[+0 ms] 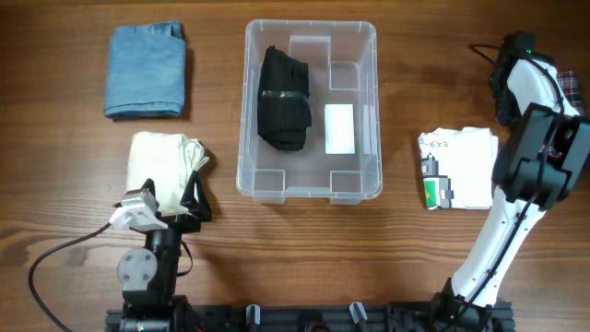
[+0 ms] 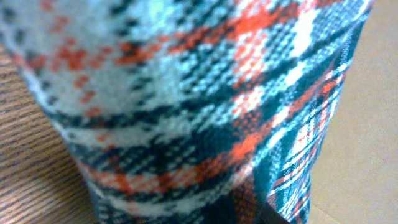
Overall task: Pack container
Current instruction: 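Grasp the red-and-navy plaid cloth with the right gripper, then lift the plaid cloth and carry it over the bin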
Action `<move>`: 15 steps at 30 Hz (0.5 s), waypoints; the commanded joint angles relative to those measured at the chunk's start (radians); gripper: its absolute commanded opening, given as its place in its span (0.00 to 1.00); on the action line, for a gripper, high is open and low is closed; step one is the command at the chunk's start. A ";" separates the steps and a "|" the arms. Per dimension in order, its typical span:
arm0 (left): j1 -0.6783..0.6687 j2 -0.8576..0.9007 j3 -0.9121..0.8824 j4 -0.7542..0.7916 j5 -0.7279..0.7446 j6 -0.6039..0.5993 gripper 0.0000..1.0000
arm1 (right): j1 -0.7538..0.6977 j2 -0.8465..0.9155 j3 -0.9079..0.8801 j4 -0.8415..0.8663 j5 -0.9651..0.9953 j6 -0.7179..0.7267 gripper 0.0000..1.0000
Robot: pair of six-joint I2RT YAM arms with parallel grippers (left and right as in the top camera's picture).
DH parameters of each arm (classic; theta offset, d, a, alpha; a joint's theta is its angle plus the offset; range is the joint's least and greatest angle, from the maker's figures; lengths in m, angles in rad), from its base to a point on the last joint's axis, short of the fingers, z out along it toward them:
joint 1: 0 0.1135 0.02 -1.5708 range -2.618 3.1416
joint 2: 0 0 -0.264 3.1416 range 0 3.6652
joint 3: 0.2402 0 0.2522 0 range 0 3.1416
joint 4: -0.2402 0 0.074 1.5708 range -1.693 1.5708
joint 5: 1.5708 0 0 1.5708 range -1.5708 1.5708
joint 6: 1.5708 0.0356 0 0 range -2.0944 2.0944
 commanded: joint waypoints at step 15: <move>0.006 -0.002 -0.005 -0.003 0.011 0.020 1.00 | 0.006 -0.419 0.027 0.021 -0.613 0.314 0.12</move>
